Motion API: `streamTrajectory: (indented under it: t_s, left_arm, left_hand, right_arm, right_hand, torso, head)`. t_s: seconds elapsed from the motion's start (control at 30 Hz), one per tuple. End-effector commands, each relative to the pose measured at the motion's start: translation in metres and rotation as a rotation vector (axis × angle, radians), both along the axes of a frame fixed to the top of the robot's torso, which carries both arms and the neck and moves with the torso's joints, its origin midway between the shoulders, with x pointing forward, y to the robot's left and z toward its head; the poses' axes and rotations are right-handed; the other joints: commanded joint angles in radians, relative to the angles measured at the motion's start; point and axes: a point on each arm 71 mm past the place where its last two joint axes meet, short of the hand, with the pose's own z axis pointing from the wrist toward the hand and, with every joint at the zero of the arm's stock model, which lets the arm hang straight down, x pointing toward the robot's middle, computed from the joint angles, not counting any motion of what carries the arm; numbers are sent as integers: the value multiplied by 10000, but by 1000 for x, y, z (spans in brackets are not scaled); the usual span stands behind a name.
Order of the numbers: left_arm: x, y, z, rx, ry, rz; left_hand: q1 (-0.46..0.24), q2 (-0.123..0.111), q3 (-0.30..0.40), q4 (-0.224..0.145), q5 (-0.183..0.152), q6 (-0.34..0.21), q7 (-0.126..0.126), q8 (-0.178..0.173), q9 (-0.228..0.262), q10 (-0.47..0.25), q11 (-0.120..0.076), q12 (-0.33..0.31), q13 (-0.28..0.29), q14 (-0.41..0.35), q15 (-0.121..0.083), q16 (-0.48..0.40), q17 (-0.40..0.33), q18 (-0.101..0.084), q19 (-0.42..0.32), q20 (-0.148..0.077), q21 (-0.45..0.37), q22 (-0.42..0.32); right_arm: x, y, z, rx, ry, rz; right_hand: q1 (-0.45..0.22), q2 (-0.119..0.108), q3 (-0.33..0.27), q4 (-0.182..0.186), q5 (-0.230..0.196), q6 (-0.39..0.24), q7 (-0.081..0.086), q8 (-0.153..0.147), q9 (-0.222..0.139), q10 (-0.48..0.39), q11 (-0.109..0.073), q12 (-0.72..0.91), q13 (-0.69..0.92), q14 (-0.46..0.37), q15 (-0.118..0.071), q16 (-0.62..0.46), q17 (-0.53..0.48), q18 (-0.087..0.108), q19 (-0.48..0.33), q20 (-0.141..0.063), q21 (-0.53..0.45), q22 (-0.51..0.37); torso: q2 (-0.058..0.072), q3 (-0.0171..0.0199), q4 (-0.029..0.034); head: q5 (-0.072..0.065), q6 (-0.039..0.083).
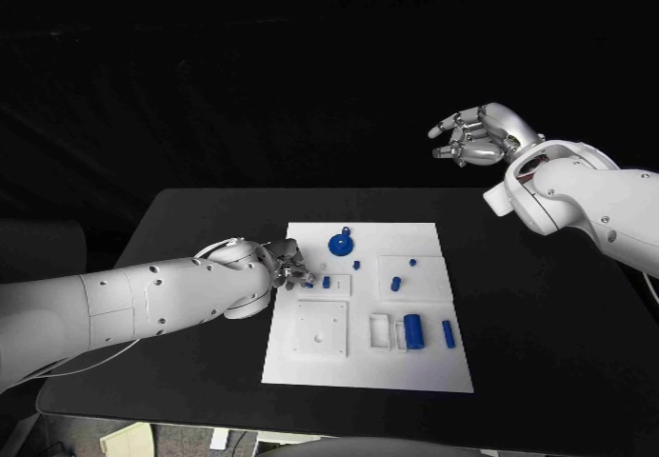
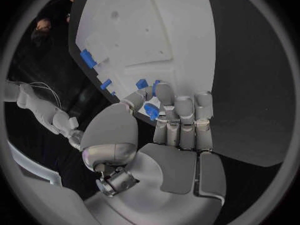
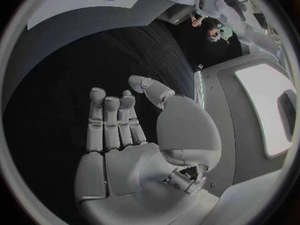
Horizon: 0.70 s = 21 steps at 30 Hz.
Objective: Assemble the parts on the task board
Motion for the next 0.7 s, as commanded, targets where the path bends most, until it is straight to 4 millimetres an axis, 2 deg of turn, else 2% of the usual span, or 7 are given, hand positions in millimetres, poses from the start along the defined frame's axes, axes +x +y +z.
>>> streamTrajectory:
  t_s: [0.03,0.3,0.33,0.7]
  left_arm:
    - [-3,-2,-4,227,186,-323]
    - [-1,0,-4,287,204,-254]
    - [-1,0,-4,294,197,-244]
    - [-2,1,-5,350,300,-229]
  left_hand:
    - [76,94,829,-772,26,259,-226,58,13,274,-403,69,11,611,-683,48,16,21,73,-1334,23,165]
    - [80,90,834,-775,27,257,-225,55,14,271,-402,69,10,610,-683,47,16,21,73,-1334,24,165]
    - [80,90,835,-775,26,257,-225,55,14,271,-402,69,10,609,-683,47,16,21,73,-1334,25,165]
    - [80,86,840,-773,15,253,-223,49,15,267,-400,68,7,606,-682,43,15,21,73,-1333,26,164]
  right_arm:
    - [0,2,0,-30,76,138]
    - [0,2,-1,-35,100,155]
    - [0,2,-1,-36,100,153]
    - [0,2,-1,-33,94,170]
  right_hand:
    - [-96,22,6,2,43,20,75,-46,-17,-25,-12,-46,-16,-22,-58,-40,-16,154,-42,25,-40,133]
    - [-97,23,6,0,54,20,74,-46,-17,-24,-12,-45,-17,-23,-58,-39,-17,154,-42,24,-41,134]
    - [-98,23,6,0,54,20,74,-46,-17,-24,-12,-45,-17,-23,-58,-39,-17,154,-42,24,-41,134]
    - [-101,22,5,-3,64,21,74,-44,-17,-29,-12,-47,-20,-28,-57,-42,-19,154,-47,25,-46,135]
  torso:
    - [3,-2,3]
    - [0,-1,4]
    - [0,1,8]
    - [1,0,2]
  head:
    - [-15,-6]
    - [1,-16]
    - [19,-55]
    - [30,-50]
